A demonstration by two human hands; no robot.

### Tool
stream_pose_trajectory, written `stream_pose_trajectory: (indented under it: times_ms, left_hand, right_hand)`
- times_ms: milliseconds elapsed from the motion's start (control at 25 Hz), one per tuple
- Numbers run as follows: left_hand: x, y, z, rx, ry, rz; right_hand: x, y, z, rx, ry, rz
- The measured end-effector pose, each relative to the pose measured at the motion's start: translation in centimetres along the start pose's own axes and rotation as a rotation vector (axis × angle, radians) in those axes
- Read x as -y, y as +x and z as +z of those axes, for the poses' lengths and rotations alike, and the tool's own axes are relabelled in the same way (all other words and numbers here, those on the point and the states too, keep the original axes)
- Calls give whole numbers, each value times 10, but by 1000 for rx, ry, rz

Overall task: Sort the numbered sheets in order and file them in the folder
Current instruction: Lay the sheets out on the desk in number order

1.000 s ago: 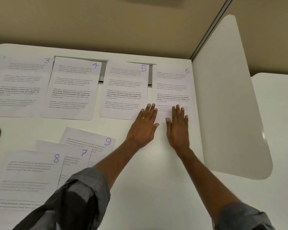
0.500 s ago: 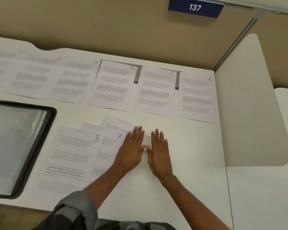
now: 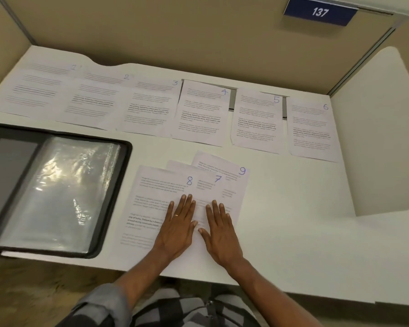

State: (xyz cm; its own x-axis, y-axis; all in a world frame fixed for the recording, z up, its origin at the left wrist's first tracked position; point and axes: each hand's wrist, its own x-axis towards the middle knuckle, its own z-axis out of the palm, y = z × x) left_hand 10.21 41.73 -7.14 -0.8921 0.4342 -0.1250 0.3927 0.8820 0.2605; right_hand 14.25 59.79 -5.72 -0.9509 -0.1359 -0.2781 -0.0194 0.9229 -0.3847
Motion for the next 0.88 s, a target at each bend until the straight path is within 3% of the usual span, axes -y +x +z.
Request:
stream_pose_trajectory:
  times_ms: [320,880]
  left_hand:
    - [14,-11,-2,236,42,66]
    - [-133,45,5,353,44,239]
  right_hand:
    - [5,-18,10,10,-60,78]
    - [-160,-70,-52,12,-31,116]
